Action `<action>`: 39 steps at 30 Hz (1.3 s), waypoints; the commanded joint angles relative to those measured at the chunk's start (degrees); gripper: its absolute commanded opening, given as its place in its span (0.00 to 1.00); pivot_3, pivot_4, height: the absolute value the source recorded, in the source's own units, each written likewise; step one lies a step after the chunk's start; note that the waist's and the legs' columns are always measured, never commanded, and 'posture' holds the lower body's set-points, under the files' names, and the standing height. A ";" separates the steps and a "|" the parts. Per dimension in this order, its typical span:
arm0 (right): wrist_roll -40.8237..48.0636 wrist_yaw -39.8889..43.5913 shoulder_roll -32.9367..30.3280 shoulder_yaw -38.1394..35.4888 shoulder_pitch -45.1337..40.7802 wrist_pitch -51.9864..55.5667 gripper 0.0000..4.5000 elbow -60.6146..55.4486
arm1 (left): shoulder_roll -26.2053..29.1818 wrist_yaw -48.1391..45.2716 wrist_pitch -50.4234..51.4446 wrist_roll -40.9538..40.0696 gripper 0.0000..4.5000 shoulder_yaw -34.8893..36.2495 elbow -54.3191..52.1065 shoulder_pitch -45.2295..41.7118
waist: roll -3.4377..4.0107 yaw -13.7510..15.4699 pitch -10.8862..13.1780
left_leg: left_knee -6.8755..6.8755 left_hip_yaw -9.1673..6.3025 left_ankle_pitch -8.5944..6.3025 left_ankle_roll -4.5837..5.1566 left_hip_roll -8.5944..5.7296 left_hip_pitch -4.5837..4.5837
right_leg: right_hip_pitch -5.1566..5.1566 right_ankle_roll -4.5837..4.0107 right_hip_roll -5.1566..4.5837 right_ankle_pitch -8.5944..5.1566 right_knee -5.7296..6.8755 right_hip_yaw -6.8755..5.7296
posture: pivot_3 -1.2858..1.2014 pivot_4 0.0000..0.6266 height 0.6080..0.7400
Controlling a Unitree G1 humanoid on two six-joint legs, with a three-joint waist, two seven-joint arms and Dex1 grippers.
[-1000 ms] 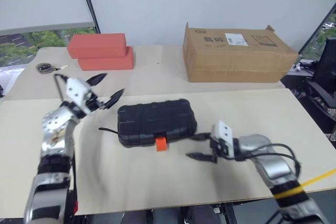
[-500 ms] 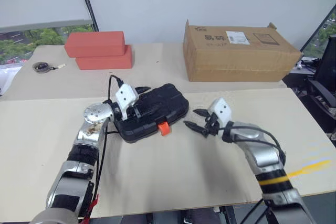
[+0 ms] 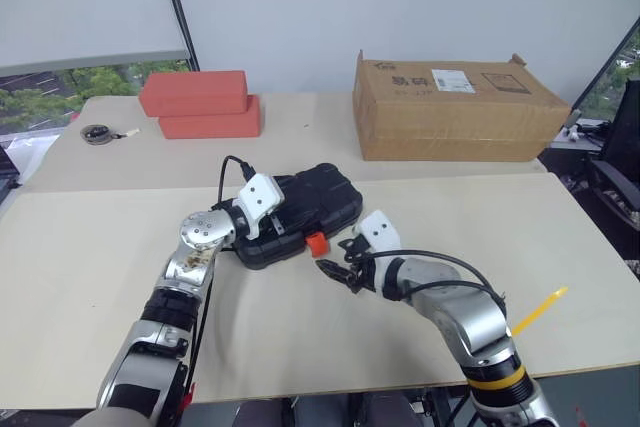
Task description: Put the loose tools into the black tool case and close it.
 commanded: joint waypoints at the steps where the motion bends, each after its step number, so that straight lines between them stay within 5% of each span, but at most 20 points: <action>1: -0.93 -2.55 1.71 0.93 -2.25 1.25 0.76 -0.59 | -0.54 2.13 4.10 2.27 0.93 -0.98 5.06 2.48 | 0.00 0.02 0.00 | 0.00 0.00 0.00 0.01 0.00 0.00 | 0.00 0.01 0.00 0.01 0.00 0.00 | 0.52 0.24 0.79; 5: -1.92 -4.83 3.36 1.28 -3.82 1.61 0.76 0.95 | -0.77 3.25 4.65 1.91 0.93 -0.56 5.10 2.63 | 0.00 -0.01 -0.01 | -0.01 -0.04 0.01 0.00 0.01 0.00 | -0.01 0.02 0.02 0.01 0.02 -0.04 | 0.52 0.24 0.79; 13: -3.44 -5.58 2.14 2.11 -4.54 -0.21 0.25 0.75 | -0.90 4.06 4.31 1.85 0.95 -0.50 5.19 2.90 | 0.00 -0.03 -0.01 | -0.02 -0.10 0.00 0.00 0.01 -0.04 | -0.02 0.02 -0.01 0.00 0.00 -0.07 | 0.52 0.24 0.79; 35: -5.89 -9.02 5.70 1.77 -7.31 -6.56 0.25 5.08 | -2.09 2.83 4.41 1.64 0.95 -1.23 5.63 3.77 | 0.05 0.07 0.03 | -0.06 -0.44 0.00 0.00 0.02 -0.30 | -0.11 0.01 -0.16 -0.02 -0.20 -0.27 | 0.52 0.24 0.79; 39: -5.49 -8.33 5.40 1.91 -7.66 -5.28 0.61 4.99 | -2.29 2.80 4.47 1.54 0.95 -1.11 5.25 3.88 | 0.08 -0.01 0.04 | -0.07 -0.53 0.00 -0.01 0.03 -0.30 | -0.11 -0.08 -0.23 -0.08 -0.23 -0.33 | 0.52 0.24 0.79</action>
